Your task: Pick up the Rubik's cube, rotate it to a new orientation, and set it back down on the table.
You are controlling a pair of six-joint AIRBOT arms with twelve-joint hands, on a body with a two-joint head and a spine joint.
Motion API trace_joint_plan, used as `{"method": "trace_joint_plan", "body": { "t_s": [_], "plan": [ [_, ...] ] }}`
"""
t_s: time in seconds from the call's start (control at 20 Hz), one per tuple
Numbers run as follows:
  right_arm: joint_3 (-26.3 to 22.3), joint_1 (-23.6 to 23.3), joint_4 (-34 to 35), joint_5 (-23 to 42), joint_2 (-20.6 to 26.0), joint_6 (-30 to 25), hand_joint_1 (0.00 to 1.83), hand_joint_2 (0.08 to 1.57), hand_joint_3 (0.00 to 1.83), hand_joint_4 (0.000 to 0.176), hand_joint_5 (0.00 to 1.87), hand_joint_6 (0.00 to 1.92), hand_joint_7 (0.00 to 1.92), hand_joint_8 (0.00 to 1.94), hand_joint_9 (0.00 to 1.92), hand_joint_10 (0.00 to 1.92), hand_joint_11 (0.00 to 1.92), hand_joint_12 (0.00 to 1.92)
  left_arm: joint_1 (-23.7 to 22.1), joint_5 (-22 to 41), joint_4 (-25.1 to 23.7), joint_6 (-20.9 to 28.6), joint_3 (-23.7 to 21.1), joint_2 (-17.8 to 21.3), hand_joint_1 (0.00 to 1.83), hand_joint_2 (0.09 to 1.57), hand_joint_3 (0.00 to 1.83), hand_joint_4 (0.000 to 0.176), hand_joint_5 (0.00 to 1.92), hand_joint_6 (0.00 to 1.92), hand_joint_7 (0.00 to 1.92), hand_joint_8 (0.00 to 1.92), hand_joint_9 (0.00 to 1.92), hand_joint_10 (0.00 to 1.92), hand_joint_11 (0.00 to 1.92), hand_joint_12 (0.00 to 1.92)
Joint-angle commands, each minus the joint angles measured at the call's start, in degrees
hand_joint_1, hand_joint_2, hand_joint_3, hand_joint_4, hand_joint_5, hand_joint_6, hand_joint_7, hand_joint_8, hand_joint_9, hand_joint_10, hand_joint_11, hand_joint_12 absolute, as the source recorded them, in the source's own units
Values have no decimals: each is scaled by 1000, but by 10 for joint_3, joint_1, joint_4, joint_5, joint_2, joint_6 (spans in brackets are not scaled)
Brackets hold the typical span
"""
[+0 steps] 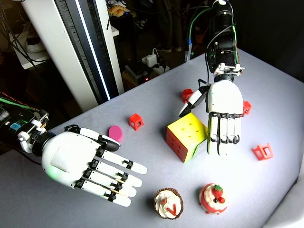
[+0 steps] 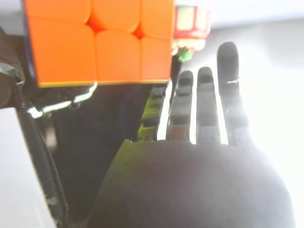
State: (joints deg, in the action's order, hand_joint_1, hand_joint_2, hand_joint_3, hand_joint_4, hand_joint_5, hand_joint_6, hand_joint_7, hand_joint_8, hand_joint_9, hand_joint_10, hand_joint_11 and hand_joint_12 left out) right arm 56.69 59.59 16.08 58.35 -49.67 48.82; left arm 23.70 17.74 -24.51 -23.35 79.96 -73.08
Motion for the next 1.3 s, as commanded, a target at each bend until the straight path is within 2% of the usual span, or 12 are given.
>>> {"method": "trace_joint_plan", "body": {
  "t_s": [0.0, 0.1, 0.25, 0.3, 0.35, 0.4, 0.5, 0.6, 0.7, 0.85, 1.05, 1.25],
  "plan": [
    [2, 1, 3, 69, 2, -1, 599, 1188, 1, 52, 0, 0, 0, 0, 0, 0, 0, 0, -4, 53, 12, 0, 3, 0, 689, 768, 0, 46, 0, 0, 0, 0, 0, 0, 0, 1432],
    [2, 1, 4, 69, 2, -1, 603, 1191, 2, 42, 0, 0, 0, 0, 0, 0, 0, 0, -3, 49, 12, 0, 6, -4, 693, 775, 3, 49, 0, 0, 0, 0, 0, 0, 0, 1416],
    [2, 1, 4, 69, 2, -1, 597, 1186, 0, 46, 0, 0, 0, 0, 0, 0, 3, 1, 0, 47, 16, 1, 10, -8, 700, 819, 4, 10, 0, 0, 0, 0, 0, 0, 0, 1259],
    [2, 1, 4, 69, 2, -1, 611, 1194, 3, 36, 0, 0, 0, 0, 0, 0, 0, 0, 1, 47, 16, 1, 10, -9, 723, 832, 4, 0, 0, 0, 27, 8, 76, 42, 0, 1458],
    [2, 1, 4, 69, 2, -1, 613, 1198, 4, 33, 0, 0, 0, 0, 0, 0, 0, 0, 1, 47, 16, 1, 11, -10, 707, 888, 0, 0, 0, 0, 186, 120, 14, 912, 0, 1828],
    [3, 1, 4, 69, 2, -1, 602, 1197, 3, 29, 0, 0, 0, 0, 0, 0, 0, 0, 1, 47, 16, 1, 11, -11, 704, 897, 0, 0, 0, 0, 254, 173, 2, 1232, 21, 1902],
    [3, 1, 4, 69, 2, -1, 604, 1198, 4, 35, 0, 0, 0, 0, 0, 0, 0, 0, 2, 47, 16, 1, 12, -12, 726, 903, 0, 0, 0, 0, 181, 149, 0, 961, 0, 1920],
    [3, 1, 4, 69, 2, -1, 609, 1196, 1, 47, 0, 0, 0, 0, 0, 0, 0, 0, 3, 47, 17, 1, 13, -12, 735, 915, 0, 0, 0, 0, 279, 234, 0, 1327, 0, 1921],
    [3, 2, 5, 69, 2, -1, 615, 1196, 1, 34, 0, 0, 0, 0, 0, 0, 0, 0, 4, 47, 19, 1, 14, -12, 743, 920, 0, 0, 16, 5, 170, 1284, 128, 1880, 345, 1921],
    [3, 3, 6, 69, 2, -1, 626, 1191, 0, 21, 0, 0, 0, 0, 0, 0, 0, 0, 5, 49, 21, 2, 15, -13, 766, 913, 0, 0, 177, 17, 186, 1256, 126, 1811, 355, 1921],
    [3, 3, 7, 69, 2, -1, 630, 1192, 0, 46, 0, 0, 0, 0, 0, 0, 0, 0, 6, 52, 23, 2, 15, -12, 817, 941, 4, 0, 426, 81, 188, 1097, 112, 1592, 243, 1921],
    [3, 4, 8, 69, 1, -1, 628, 1196, 2, 40, 0, 0, 0, 0, 0, 0, 0, 0, 4, 55, 22, 2, 13, -10, 987, 1057, 15, 0, 724, 143, 444, 1267, 301, 1706, 328, 1921]
  ]
}}
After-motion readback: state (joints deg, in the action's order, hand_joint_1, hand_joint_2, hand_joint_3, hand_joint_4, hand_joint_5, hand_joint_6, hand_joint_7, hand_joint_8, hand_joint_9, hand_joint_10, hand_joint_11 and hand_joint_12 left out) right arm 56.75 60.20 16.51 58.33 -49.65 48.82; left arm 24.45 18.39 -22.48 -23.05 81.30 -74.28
